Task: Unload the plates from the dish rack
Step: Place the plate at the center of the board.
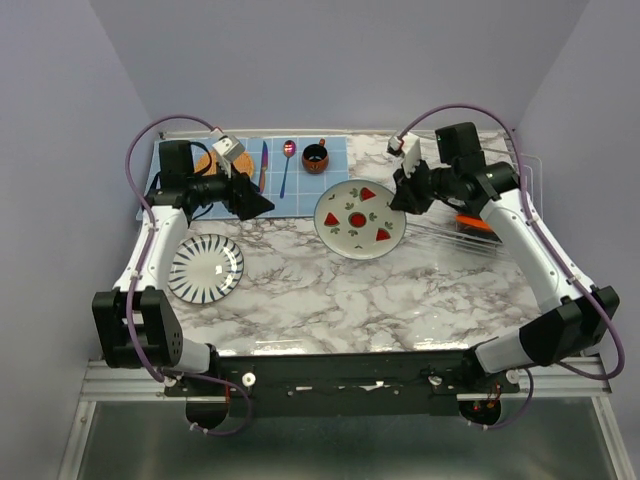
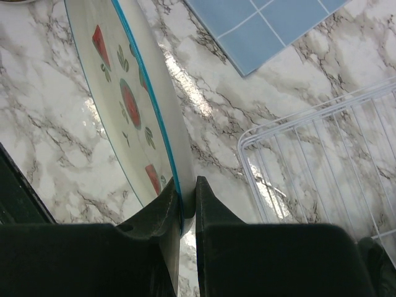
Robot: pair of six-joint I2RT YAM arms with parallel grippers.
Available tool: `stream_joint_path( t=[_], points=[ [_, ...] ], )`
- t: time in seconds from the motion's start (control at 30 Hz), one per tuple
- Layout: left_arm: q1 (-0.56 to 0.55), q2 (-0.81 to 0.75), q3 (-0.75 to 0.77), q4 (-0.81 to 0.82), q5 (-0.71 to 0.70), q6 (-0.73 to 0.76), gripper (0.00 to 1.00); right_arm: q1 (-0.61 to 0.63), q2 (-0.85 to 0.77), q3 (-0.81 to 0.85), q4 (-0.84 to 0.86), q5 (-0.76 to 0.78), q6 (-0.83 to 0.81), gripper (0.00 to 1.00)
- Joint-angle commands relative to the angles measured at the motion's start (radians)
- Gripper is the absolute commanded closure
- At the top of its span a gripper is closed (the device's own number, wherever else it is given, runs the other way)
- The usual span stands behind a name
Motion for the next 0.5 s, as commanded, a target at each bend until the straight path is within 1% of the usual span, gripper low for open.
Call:
stream_joint_path(
  t=[0.0,0.07,0.1,0.27,0.43,0.47],
  points=[
    [-0.046,0.041,0.076,-0.132,0.211,0.086,0.12,0.031,0.02,-0.014,0.132,-0.097,0.047,0.99],
    [-0.046,0.039,0.078,-0.112,0.215,0.073,0.13,0.032,0.038,-0.014,0.141,-0.132,0.067,0.99],
    [-0.082,0.038,0.081,-0.109,0.2,0.071,0.13,0.035,0.045,-0.009,0.14,-0.144,0.072,0.99],
    [-0.1,-0.004,0.035,-0.064,0.146,0.071,0.13,0.035,0.066,-0.017,0.14,-0.223,0.106,0.99],
    [-0.1,-0.041,0.034,-0.162,0.114,0.169,0.13,0.028,0.037,-0.046,0.131,-0.261,0.133,0.99],
    [-0.1,-0.045,0.029,-0.162,0.114,0.172,0.13,0.02,0.031,-0.059,0.149,-0.317,0.164,0.99]
  ],
)
